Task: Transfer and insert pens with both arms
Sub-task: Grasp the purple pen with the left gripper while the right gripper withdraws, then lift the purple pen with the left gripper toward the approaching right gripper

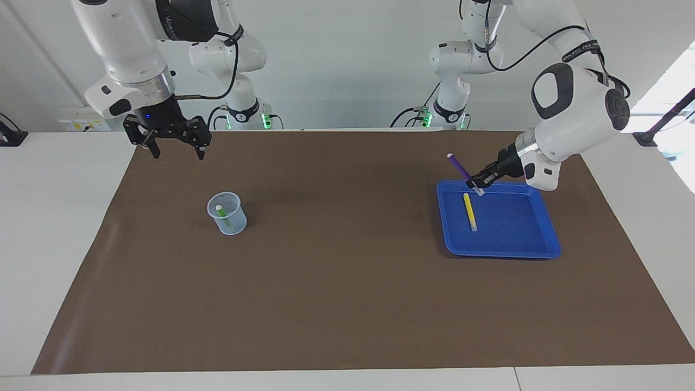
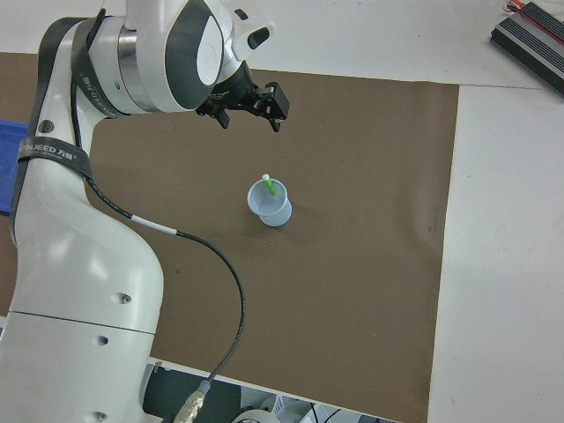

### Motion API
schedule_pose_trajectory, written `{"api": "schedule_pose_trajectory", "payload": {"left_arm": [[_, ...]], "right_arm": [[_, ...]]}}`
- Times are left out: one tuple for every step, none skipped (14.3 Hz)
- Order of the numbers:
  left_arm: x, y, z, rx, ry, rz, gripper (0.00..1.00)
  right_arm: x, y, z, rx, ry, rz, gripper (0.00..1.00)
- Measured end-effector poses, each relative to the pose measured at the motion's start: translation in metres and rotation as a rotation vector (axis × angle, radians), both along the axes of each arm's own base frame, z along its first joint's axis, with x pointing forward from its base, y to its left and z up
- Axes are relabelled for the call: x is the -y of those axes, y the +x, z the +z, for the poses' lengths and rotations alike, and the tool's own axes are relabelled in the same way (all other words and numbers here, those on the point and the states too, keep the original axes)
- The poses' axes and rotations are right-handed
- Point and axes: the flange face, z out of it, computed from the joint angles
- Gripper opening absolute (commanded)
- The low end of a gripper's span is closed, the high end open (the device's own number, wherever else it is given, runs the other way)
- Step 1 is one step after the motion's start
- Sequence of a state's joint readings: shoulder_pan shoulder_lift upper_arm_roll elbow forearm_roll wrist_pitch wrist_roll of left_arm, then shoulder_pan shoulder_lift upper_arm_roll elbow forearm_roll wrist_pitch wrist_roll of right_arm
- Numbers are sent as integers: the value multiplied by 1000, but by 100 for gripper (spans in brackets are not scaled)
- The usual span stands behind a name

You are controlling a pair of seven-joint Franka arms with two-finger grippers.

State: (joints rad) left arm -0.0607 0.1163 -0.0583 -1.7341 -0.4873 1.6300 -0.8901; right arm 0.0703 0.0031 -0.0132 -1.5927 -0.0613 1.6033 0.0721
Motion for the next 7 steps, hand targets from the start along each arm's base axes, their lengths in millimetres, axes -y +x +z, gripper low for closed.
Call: {"api": "schedule_pose_trajectory", "payload": {"left_arm": [[7,-2,6,-34,-26,72,0],[13,-3,12,-66,-54,133,0],[18,-4,17,-96,-82,183,0],[23,-6,21,-126,-110,225,0],[28,-8,23,-154,-136,257,0],[33,-11,23,-182,-161,283,0],[38,-15,20,-205,-189,304,0]], "right_arm": [[1,0,0,-1,0,-1,100],[1,0,0,-1,0,-1,100],[-2,0,0,-2,1,3,100],[-9,-1,0,-2,1,15,100],[-18,-1,0,-3,4,30,100],[-31,-3,0,-4,23,40,100],[-46,-4,0,-7,63,37,100]]}}
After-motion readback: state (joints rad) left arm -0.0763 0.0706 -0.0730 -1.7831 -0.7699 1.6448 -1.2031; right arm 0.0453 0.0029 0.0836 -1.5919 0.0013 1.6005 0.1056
